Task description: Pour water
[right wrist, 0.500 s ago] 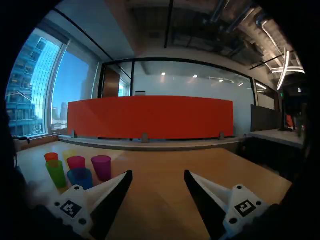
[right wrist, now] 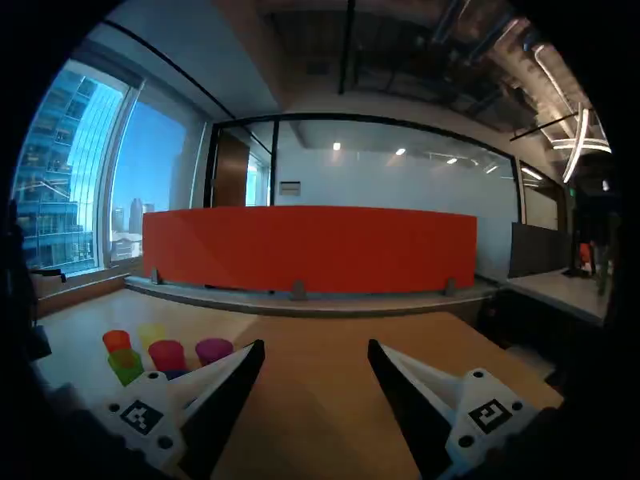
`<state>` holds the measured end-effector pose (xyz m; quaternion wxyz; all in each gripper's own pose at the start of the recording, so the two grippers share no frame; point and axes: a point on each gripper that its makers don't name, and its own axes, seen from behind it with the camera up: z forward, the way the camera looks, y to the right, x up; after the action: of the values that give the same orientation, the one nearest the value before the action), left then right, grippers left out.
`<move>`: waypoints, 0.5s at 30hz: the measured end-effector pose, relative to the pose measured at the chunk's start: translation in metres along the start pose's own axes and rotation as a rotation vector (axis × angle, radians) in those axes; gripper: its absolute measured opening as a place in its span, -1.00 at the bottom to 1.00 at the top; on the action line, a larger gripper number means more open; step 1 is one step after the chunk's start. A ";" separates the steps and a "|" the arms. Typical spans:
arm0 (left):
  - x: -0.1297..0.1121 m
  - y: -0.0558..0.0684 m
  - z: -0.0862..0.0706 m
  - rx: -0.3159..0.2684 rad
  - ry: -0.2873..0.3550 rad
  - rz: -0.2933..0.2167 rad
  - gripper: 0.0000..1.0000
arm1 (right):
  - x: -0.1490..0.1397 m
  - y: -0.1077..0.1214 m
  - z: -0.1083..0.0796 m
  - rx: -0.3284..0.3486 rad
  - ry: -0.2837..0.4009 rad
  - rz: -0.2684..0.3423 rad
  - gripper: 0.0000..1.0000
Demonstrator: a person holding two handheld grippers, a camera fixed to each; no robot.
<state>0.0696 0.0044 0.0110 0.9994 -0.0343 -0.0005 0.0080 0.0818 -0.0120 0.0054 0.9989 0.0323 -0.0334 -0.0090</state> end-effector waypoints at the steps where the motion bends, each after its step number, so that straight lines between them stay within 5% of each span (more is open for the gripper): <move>1: 0.006 0.001 0.001 -0.008 0.000 -0.001 0.69 | 0.006 -0.001 0.000 0.004 -0.001 0.001 0.99; 15: 0.078 -0.003 0.013 -0.090 -0.010 -0.019 0.68 | 0.088 -0.012 0.006 0.050 0.009 -0.027 1.00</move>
<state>0.1478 0.0039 0.0245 0.9969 -0.0790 -0.0062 -0.0013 0.1694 -0.0261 0.0167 0.9977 0.0578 -0.0288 -0.0214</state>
